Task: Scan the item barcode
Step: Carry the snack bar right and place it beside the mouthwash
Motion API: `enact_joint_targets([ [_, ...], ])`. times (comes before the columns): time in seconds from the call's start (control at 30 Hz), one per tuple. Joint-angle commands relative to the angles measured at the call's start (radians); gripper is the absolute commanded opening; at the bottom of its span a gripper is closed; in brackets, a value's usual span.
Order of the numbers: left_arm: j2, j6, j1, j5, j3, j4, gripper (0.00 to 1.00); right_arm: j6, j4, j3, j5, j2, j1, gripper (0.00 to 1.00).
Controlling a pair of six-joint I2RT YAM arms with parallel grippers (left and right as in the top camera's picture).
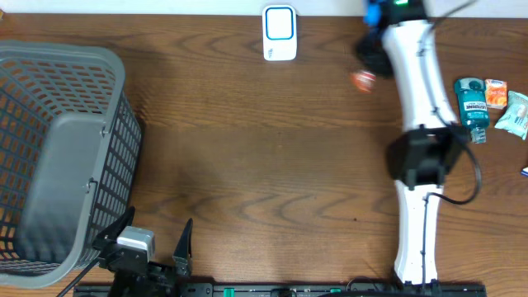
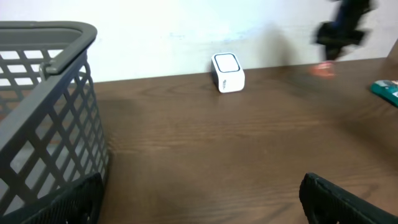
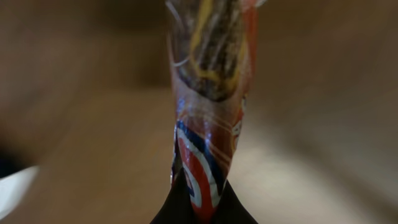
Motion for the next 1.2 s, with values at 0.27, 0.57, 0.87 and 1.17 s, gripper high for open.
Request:
enact_joint_targets([
  [0.27, -0.002, -0.002, 0.004, 0.006, 0.0, 0.0, 1.0, -0.806, 0.224, -0.406, 0.235, 0.003, -0.288, 0.99],
  [0.57, -0.002, -0.002, 0.004, 0.006, 0.0, 0.0, 1.0, -0.822, 0.097, -0.348, -0.002, -0.208, -0.32, 0.99],
  [0.87, -0.002, -0.002, 0.004, 0.006, 0.0, 0.0, 1.0, -0.813, 0.048, -0.348, -0.178, -0.729, -0.285, 0.99],
  [1.17, -0.002, -0.002, 0.004, 0.006, 0.0, 0.0, 1.0, -0.999, -0.045, -0.35, -0.108, -1.165, -0.291, 0.99],
])
